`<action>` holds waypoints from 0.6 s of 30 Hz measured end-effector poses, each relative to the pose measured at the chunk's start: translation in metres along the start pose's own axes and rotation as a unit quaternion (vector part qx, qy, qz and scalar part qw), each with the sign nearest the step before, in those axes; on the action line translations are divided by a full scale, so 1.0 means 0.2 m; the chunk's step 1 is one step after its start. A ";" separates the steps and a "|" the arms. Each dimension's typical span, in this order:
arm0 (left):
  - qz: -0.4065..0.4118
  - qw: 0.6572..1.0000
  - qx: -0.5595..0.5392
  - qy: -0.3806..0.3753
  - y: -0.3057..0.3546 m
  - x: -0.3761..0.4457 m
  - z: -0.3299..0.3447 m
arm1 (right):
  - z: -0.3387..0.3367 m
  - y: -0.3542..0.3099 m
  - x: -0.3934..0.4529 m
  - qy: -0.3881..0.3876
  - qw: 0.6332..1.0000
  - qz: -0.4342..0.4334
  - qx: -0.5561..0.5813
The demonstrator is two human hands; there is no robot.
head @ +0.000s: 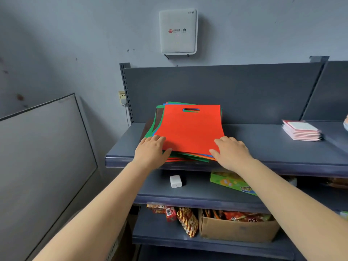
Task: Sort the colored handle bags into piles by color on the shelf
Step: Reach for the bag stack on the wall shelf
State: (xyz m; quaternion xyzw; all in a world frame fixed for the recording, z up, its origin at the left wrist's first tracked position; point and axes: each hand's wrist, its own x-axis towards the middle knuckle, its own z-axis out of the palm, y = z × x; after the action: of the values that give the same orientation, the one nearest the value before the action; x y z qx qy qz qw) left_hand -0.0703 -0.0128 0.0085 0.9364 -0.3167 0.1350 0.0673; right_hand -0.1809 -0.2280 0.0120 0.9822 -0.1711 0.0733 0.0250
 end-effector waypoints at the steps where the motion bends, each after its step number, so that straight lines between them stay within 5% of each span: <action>1: -0.001 1.000 -0.006 0.000 0.00 0.04 0.03 | 0.02 0.02 0.04 -0.003 1.000 0.013 0.009; 8: 0.016 0.998 -0.068 -0.001 0.00 0.25 0.18 | 0.12 0.17 0.27 -0.033 0.965 0.165 0.203; 18: 0.044 0.987 -0.154 -0.015 -0.01 0.39 0.21 | 0.12 0.27 0.41 0.147 0.934 0.196 0.258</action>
State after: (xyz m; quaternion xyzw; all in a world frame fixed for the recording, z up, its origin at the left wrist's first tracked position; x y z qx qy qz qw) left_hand -0.0007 -0.0658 -0.0094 0.9019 -0.3758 0.0738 0.1996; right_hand -0.1199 -0.3083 0.0030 0.8800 -0.3300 0.2617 -0.2197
